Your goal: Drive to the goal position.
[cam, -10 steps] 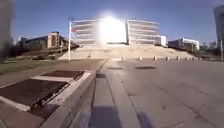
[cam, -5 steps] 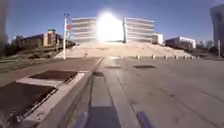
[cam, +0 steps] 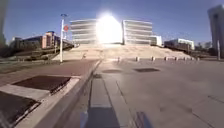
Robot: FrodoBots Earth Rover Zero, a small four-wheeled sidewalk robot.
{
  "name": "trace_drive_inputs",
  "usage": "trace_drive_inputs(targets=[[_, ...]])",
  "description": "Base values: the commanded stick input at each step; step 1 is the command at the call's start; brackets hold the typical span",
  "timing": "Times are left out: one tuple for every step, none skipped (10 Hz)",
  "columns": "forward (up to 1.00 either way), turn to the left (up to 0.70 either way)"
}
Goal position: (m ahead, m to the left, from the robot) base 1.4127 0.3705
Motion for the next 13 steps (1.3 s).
trace_drive_inputs(targets=[[0.70, 0.00], [0.70, 0.00], [0.70, 0.00], [0.70, 0.00], [0.70, 0.00], [0.70, 0.00], [0.70, 0.00], [0.70, 0.00], [0.70, 0.00], [0.70, 0.00], [0.70, 0.00], [0.70, 0.00], [0.70, 0.00]])
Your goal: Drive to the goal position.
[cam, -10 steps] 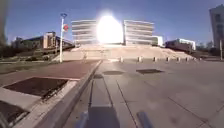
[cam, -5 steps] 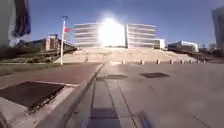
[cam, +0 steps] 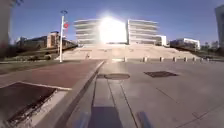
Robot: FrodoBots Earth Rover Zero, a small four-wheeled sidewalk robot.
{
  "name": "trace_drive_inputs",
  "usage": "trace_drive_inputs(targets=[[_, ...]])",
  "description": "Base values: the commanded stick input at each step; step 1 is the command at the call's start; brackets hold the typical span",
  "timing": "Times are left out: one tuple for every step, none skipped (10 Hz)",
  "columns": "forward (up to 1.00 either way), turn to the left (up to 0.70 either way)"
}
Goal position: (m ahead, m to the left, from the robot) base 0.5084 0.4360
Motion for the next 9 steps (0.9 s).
trace_drive_inputs(targets=[[0.70, 0.00], [0.70, 0.00], [0.70, 0.00], [0.70, 0.00], [0.70, 0.00], [0.70, -0.13], [0.70, -0.13], [0.70, -0.13], [0.70, -0.13]])
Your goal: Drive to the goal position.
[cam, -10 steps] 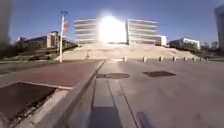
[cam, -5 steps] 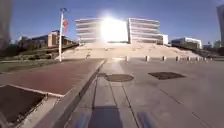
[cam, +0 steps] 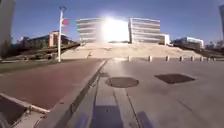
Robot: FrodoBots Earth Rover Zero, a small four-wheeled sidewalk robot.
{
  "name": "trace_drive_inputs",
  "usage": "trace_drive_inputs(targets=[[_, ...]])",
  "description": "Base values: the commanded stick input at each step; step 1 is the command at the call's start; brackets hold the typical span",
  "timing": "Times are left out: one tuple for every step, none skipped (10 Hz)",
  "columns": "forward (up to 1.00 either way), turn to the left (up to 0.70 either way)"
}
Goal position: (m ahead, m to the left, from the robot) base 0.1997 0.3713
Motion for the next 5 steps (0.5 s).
trace_drive_inputs(targets=[[0.70, -0.05], [0.70, 0.00], [0.70, 0.00], [0.70, 0.00], [0.70, 0.00]])
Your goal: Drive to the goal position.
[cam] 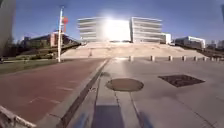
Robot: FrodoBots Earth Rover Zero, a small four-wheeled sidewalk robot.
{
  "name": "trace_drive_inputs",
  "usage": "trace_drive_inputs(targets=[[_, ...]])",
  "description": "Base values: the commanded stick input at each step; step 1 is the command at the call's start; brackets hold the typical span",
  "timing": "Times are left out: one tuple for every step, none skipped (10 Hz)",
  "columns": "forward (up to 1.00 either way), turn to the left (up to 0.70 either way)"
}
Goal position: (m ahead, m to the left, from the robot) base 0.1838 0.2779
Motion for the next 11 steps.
trace_drive_inputs(targets=[[0.70, 0.00], [0.70, 0.00], [0.70, 0.00], [0.70, 0.00], [0.70, 0.00], [0.70, 0.00], [0.70, 0.00], [0.70, 0.00], [0.70, 0.00], [0.70, 0.00], [0.70, 0.00]])
